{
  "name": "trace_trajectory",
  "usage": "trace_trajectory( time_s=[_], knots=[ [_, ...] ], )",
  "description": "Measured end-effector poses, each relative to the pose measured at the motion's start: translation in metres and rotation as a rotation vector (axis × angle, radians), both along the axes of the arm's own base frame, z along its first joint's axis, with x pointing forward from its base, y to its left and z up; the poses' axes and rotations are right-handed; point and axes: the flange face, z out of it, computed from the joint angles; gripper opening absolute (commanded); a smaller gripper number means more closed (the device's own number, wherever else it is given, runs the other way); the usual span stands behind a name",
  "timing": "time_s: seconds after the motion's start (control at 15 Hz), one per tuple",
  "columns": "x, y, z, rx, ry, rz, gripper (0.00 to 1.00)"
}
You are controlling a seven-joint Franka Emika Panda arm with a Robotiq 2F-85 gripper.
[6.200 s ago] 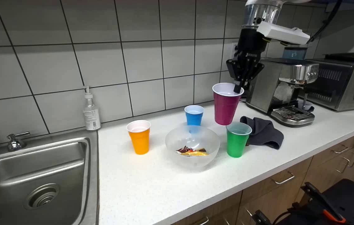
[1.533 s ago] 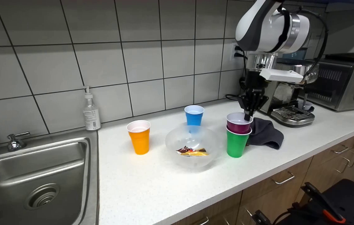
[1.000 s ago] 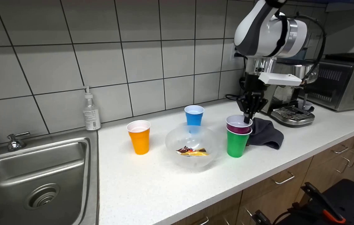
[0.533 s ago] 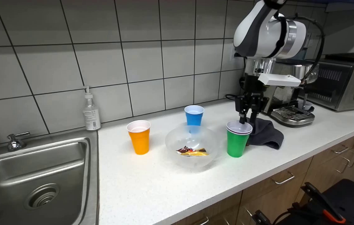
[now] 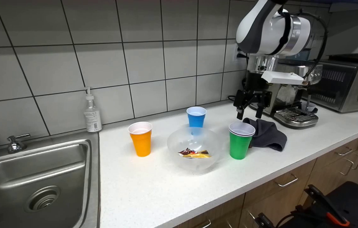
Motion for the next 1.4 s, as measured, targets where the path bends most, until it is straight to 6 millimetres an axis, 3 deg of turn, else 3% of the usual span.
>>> trace_trajectory(
  time_s=[0.47,1.4],
  knots=[
    [0.005,-0.001,0.022,0.002,-0.051,-0.009,1.0],
    [0.006,-0.002,0.018,0.001,-0.046,-0.016,1.0]
  ],
)
